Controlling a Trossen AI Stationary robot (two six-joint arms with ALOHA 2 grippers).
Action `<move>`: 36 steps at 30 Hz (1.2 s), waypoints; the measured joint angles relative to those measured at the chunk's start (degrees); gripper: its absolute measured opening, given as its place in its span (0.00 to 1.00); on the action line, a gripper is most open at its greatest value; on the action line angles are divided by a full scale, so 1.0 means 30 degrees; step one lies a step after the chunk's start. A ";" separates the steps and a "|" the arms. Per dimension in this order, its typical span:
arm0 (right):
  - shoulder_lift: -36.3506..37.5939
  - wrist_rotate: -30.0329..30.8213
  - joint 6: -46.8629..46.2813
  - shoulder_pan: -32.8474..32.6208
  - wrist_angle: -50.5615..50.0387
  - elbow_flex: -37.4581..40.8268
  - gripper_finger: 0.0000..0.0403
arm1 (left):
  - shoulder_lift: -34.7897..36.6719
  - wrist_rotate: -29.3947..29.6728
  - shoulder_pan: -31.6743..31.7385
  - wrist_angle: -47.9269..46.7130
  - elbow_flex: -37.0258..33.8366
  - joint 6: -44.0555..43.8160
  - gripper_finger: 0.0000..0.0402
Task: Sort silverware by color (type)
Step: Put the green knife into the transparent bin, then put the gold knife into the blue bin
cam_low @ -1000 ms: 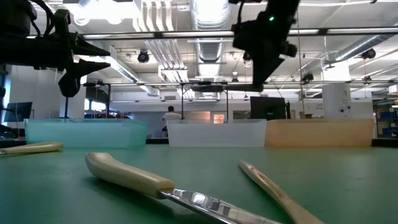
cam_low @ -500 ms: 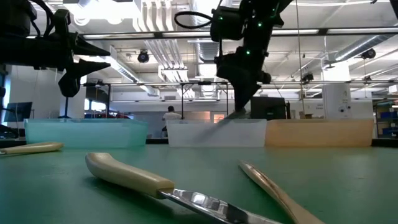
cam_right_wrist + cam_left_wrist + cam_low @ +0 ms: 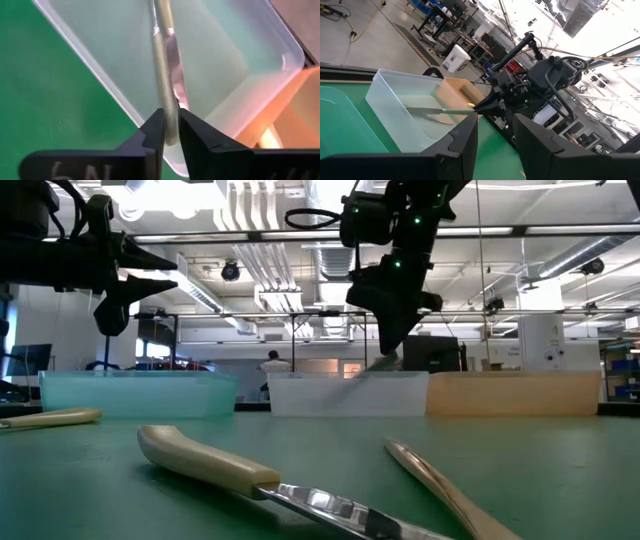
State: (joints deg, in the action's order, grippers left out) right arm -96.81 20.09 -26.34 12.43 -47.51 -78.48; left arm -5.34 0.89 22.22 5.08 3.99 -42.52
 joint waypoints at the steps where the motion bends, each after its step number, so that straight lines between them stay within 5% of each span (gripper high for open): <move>1: 0.0115 0.0138 -0.0201 0.0000 -0.0050 0.0000 0.16 | 0.0000 0.0005 0.0001 0.0005 0.0000 0.0000 0.27; 7: 0.1037 0.0109 -0.2517 -0.0148 -0.0682 0.0000 0.39 | 0.0000 0.0001 0.0000 0.0006 0.0000 0.0000 0.27; 14: 0.2128 -0.5500 -1.1158 -0.2248 -0.7181 0.0000 0.55 | 0.0000 0.0002 0.0007 -0.0001 0.0000 0.0000 0.27; 24: 0.2319 -0.5551 -2.0040 -0.9892 -1.0721 0.0301 0.61 | 0.0000 -0.0001 0.0000 -0.0001 0.0000 0.0000 0.27; 36: 0.1961 -0.5904 -3.2099 -1.9718 -0.8116 0.1706 0.61 | 0.0000 0.0006 0.0007 0.0006 0.0000 0.0000 0.27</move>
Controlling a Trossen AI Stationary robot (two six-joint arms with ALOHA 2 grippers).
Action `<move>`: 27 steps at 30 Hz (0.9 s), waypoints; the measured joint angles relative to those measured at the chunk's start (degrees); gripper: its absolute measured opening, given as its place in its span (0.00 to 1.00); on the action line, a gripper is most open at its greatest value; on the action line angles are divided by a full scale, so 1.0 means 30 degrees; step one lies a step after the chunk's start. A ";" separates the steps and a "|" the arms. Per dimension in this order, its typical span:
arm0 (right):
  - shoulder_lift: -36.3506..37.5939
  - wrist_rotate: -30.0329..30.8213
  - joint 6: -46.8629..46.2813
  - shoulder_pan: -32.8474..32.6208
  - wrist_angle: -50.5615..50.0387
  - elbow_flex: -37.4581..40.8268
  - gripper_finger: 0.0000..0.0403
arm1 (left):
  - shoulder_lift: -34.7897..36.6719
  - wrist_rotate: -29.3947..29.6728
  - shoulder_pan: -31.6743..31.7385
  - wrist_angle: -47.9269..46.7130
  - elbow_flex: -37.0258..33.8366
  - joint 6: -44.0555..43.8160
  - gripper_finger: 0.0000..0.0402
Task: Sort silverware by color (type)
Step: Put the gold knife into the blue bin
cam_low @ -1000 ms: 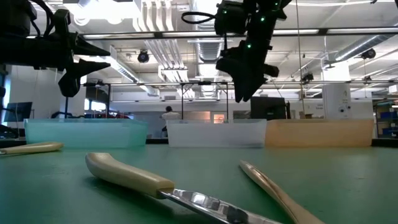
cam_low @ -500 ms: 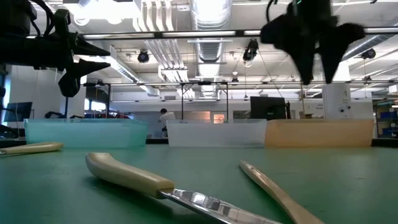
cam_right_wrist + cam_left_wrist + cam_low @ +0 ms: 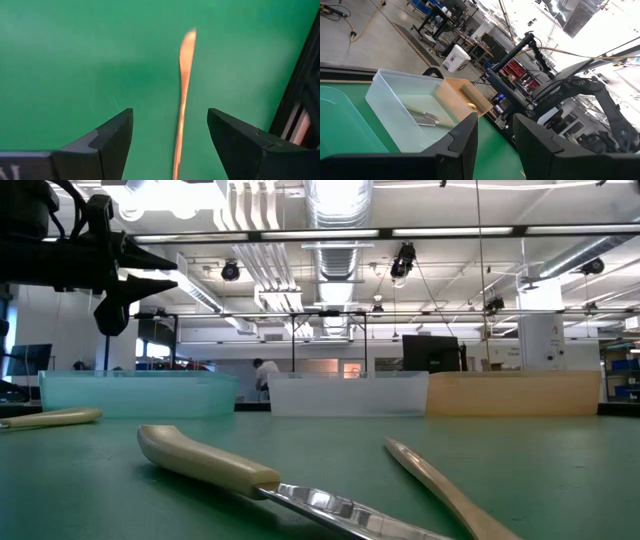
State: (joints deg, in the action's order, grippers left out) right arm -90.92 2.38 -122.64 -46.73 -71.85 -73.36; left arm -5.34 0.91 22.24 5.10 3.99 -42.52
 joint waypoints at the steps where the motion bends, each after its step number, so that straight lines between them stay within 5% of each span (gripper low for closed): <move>1: -0.0099 -0.0228 -0.0647 -0.0422 0.0457 0.0125 0.61 | 0.0000 -0.0003 0.0000 -0.0007 0.0000 0.0000 0.27; 14: -0.1514 -0.2626 -0.3832 -0.2293 0.6884 0.2437 0.61 | 0.0000 -0.0007 0.0000 0.0000 0.0000 0.0000 0.27; 27: -0.1352 -0.2459 -0.2772 -0.3108 1.2460 0.6444 0.59 | 0.0000 -0.0002 0.0000 -0.0002 0.0000 0.0000 0.27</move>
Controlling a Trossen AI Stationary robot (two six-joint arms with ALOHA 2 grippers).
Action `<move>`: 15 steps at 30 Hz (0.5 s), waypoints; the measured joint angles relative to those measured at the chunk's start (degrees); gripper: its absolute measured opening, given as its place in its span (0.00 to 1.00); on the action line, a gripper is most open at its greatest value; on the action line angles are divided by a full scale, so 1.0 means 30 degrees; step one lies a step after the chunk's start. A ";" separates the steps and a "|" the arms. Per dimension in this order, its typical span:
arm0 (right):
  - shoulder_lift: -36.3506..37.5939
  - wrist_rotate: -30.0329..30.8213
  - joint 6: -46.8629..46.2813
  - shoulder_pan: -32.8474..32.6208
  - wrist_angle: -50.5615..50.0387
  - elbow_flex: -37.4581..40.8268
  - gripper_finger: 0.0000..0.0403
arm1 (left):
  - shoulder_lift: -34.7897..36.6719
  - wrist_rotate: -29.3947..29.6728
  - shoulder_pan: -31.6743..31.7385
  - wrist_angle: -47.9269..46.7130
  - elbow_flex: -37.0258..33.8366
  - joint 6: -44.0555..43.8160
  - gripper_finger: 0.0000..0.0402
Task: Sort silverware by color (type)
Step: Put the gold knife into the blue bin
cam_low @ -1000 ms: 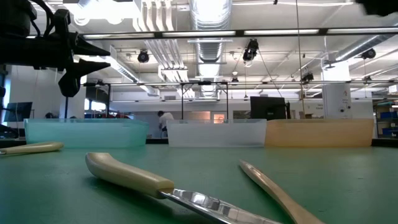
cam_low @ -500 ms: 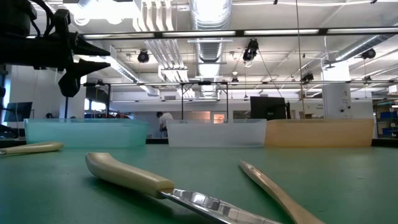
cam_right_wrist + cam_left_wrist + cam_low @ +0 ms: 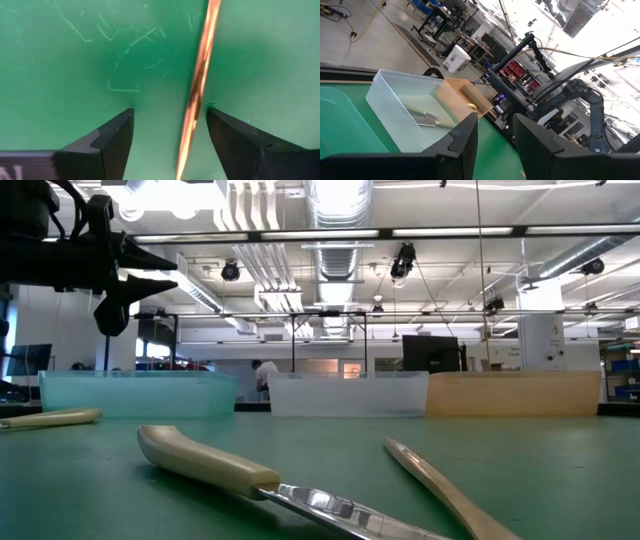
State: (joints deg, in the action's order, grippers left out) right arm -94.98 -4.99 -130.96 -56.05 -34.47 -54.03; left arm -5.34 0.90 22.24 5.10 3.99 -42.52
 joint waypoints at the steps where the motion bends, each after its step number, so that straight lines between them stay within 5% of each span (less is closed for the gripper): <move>1: 0.0000 0.0044 -0.0026 -0.0061 0.0220 0.0227 0.57 | 0.0000 -0.0005 0.0000 -0.0006 0.0000 0.0000 0.27; 6: 0.0073 0.0353 0.0032 -0.0364 0.0406 0.0542 0.45 | 0.0007 -0.0006 0.0000 -0.0002 0.0000 0.0000 0.27; 15: -0.0055 0.0454 -0.0894 -0.0589 0.0542 0.0565 0.05 | 0.0000 -0.0006 -0.0004 -0.0006 0.0000 0.0000 0.27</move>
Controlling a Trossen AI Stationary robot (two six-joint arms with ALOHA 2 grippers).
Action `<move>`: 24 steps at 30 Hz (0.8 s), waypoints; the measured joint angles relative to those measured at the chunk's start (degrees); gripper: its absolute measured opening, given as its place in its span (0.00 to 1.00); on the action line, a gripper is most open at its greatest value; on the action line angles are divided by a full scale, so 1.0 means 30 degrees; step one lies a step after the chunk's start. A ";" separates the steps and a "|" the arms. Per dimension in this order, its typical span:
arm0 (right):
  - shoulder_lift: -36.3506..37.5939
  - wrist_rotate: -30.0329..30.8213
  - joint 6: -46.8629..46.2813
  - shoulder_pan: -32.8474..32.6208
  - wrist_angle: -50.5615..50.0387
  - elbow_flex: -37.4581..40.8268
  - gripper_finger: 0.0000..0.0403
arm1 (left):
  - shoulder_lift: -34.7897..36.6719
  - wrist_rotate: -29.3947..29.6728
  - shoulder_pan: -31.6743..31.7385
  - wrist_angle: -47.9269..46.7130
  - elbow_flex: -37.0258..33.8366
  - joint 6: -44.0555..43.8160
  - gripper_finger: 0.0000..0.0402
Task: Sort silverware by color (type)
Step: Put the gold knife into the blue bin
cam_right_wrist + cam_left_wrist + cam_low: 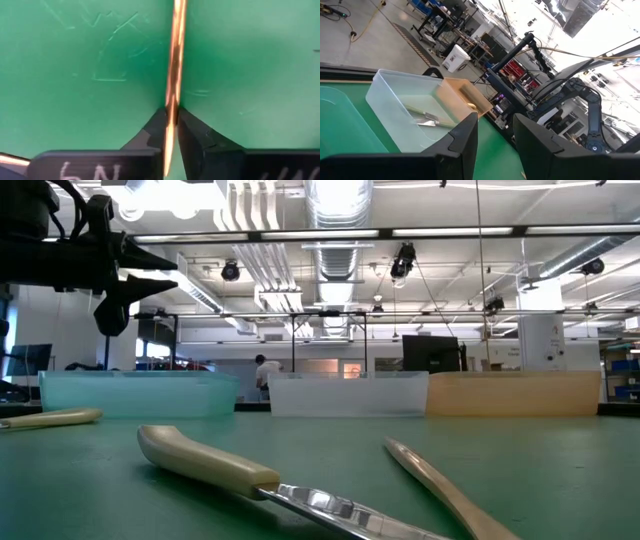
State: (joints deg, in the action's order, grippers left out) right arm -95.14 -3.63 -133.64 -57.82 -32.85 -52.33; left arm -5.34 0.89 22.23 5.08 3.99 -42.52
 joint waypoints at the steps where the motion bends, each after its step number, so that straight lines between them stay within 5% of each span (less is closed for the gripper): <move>1: -0.0025 0.0053 -0.0009 0.0006 0.0005 -0.0001 0.05 | 0.0000 0.0000 0.0004 0.0000 0.0000 0.0000 0.27; 6: 0.0257 0.0620 0.0135 0.0000 -0.1190 -0.0663 0.04 | 0.0000 0.0000 0.0004 0.0005 0.0000 0.0000 0.27; 24: 0.0419 0.3889 0.2814 -0.0015 -1.3573 -0.6454 0.03 | 0.0000 0.0003 0.0000 0.0004 0.0000 0.0000 0.27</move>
State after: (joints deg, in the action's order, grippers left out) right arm -93.89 8.03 -125.20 -57.87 -73.57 -71.69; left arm -5.34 0.90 22.23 5.09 3.99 -42.52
